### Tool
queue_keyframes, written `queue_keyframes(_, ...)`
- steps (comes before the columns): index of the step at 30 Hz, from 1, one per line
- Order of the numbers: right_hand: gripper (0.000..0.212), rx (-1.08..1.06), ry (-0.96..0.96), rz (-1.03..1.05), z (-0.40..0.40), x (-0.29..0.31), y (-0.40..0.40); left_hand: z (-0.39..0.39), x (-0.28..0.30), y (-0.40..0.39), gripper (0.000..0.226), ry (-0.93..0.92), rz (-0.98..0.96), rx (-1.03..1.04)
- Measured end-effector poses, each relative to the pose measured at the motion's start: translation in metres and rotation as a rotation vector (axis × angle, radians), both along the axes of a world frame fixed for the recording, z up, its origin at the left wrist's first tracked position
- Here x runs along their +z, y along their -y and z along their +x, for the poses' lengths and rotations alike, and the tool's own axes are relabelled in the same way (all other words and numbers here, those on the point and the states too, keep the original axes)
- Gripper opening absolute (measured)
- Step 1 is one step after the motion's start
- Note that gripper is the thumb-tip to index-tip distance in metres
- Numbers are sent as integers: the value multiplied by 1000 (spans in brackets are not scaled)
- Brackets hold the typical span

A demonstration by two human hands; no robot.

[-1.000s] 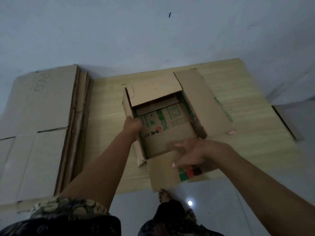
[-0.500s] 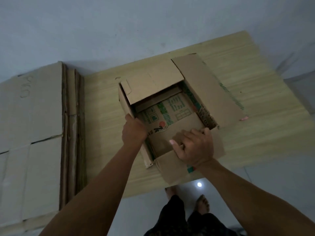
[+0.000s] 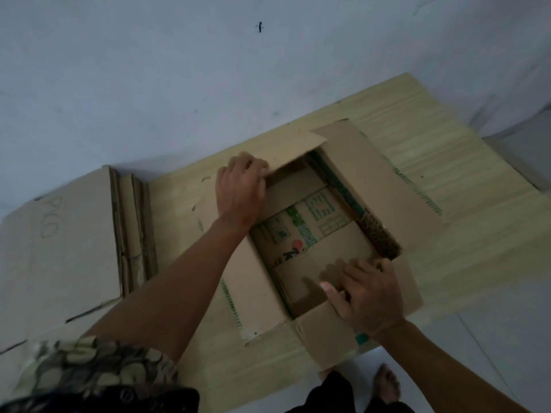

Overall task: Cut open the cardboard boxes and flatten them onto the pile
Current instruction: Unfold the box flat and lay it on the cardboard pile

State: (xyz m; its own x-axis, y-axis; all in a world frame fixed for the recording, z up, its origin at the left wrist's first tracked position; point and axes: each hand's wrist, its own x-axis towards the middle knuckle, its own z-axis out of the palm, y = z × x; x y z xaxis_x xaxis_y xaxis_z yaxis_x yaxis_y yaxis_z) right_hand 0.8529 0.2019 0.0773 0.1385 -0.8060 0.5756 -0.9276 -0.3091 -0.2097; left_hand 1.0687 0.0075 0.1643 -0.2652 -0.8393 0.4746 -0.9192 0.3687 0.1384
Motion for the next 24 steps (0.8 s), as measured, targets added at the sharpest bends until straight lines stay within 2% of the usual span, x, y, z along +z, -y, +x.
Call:
queue_keyframes(4, 49, -5, -10, 13, 0, -1, 1, -5, 19, 45, 17, 19, -217, 67)
queue_keyframes(6, 51, -11, -4, 26, -1, -1, 3, -4, 18, 63, 18, 72, -227, 118)
queue_keyframes(7, 51, -10, -1, 25, 0, -1, 4, -3, 14, 70, 26, 120, -198, 165)
queue_keyframes(9, 54, 1, 10, 29, -1, -1, 7, -2, 6, 80, 51, 227, -6, 228)
queue_keyframes(12, 57, 37, 21, 64, -6, -1, 9, -5, -7, 89, 94, 227, 325, 200)
queue_keyframes(15, 53, 126, 23, 186, -15, 5, 10, -8, -22, 97, 116, 279, 524, 197)
queue_keyframes(16, 50, 177, 14, 238, -19, 9, 10, -8, -26, 99, 113, 301, 565, 199)
queue_keyframes(18, 47, 268, -37, 333, -28, 18, 12, -8, -32, 105, 91, 280, 562, 189)
queue_keyframes(20, 57, 325, -98, 396, -36, 25, 14, -7, -32, 110, 69, 250, 540, 182)
queue_keyframes(22, 59, 346, -129, 420, -44, 28, 17, -6, -32, 112, 58, 251, 559, 176)
queue_keyframes(24, 51, 379, -167, 441, -49, 29, 23, 0, -33, 112, 47, 231, 585, 178)
